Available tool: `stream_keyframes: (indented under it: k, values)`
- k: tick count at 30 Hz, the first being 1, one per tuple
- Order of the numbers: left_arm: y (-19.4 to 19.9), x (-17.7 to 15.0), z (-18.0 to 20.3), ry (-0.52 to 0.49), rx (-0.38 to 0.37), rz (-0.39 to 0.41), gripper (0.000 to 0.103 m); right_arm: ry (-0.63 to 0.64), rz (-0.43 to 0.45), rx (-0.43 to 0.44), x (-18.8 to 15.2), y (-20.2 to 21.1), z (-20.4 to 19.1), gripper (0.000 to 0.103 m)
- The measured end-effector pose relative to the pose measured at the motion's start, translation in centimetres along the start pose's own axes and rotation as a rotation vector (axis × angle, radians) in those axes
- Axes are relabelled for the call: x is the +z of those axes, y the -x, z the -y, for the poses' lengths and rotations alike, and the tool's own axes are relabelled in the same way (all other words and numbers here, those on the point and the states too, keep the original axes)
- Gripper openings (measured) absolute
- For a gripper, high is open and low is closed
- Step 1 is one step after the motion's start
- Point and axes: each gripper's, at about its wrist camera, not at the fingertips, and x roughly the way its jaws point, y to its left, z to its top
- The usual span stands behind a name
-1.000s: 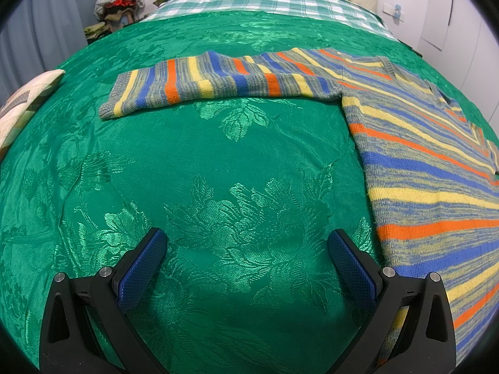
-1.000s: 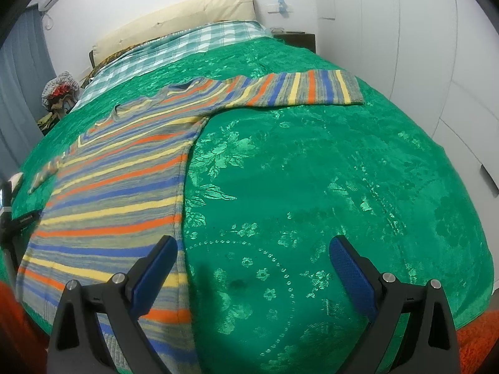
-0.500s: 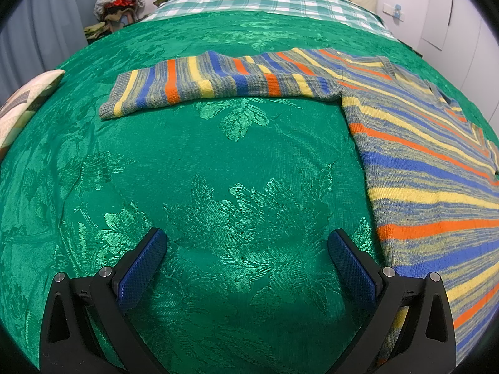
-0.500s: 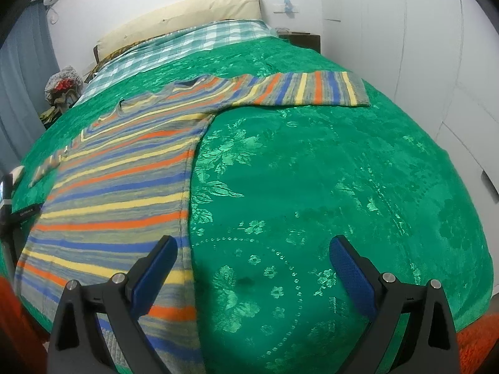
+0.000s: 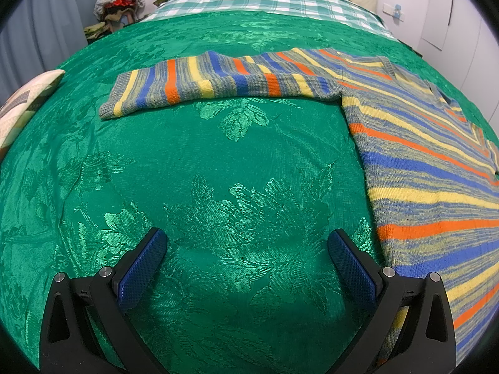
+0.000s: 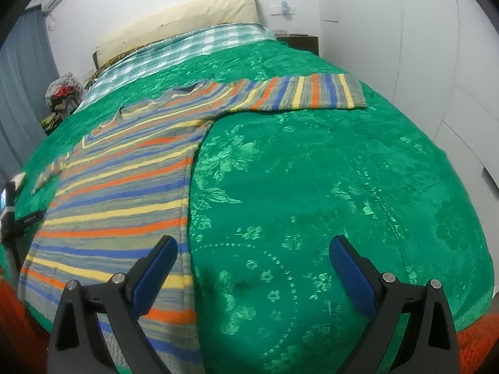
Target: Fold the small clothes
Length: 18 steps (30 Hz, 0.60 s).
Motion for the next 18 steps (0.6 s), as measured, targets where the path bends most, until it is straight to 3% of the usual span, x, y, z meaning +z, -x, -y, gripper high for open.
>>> stream_keyframes:
  k: [9, 18]
  values:
    - [0.0, 0.0, 0.0, 0.000, 0.000, 0.000, 0.103, -0.059, -0.009, -0.014, 0.0, -0.2, 1.7, 0.097]
    - [0.0, 0.0, -0.1, 0.000, 0.001, 0.001, 0.103, -0.002, -0.015, -0.018, -0.1, -0.5, 0.3, 0.097]
